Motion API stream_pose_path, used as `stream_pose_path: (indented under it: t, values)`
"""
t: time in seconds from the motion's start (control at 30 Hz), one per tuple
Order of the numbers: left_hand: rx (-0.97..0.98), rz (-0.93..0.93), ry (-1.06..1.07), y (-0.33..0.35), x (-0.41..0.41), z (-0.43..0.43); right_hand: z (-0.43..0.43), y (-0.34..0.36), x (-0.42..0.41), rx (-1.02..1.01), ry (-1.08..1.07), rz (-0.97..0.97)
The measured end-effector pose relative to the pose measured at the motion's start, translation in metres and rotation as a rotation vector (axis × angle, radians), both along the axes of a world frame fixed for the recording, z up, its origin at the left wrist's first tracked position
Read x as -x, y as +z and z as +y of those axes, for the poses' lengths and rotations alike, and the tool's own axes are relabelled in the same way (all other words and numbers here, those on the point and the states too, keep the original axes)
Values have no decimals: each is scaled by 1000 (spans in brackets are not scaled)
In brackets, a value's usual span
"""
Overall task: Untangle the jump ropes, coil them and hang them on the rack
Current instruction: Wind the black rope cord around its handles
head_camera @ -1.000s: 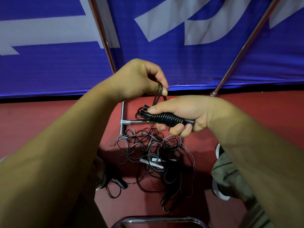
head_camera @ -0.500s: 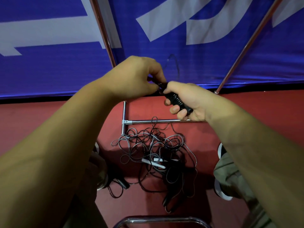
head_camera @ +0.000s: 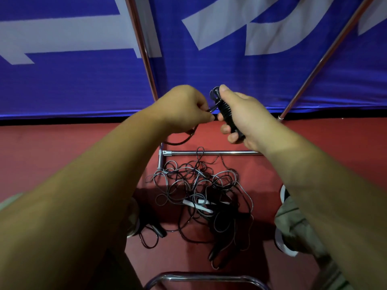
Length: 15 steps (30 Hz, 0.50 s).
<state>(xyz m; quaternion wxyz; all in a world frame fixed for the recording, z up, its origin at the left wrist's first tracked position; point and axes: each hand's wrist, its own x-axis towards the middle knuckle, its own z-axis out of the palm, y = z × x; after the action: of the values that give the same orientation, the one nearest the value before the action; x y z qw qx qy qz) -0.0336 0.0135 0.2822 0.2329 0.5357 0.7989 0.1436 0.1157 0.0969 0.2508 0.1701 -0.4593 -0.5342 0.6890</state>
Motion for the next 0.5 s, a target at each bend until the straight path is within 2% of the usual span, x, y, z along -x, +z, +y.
stream_pose_path:
  t: [0.1, 0.17, 0.27, 0.43, 0.5]
  values:
    - [-6, -219, 161, -7, 1, 0, -1, 2, -1, -69, -24, 12]
    - [-71, -483, 263, -10, 1, 1, -1, 4, -1, -102, -39, 13]
    - [-133, -818, 298, -11, -2, 4, 0, 5, -2, -160, -61, 1]
    - [-175, -1059, 292, -5, -2, 9, 4, 7, -8, -155, -106, 11]
    - [-213, -1034, 231, -8, -1, 9, 7, 9, -9, -142, -110, 30]
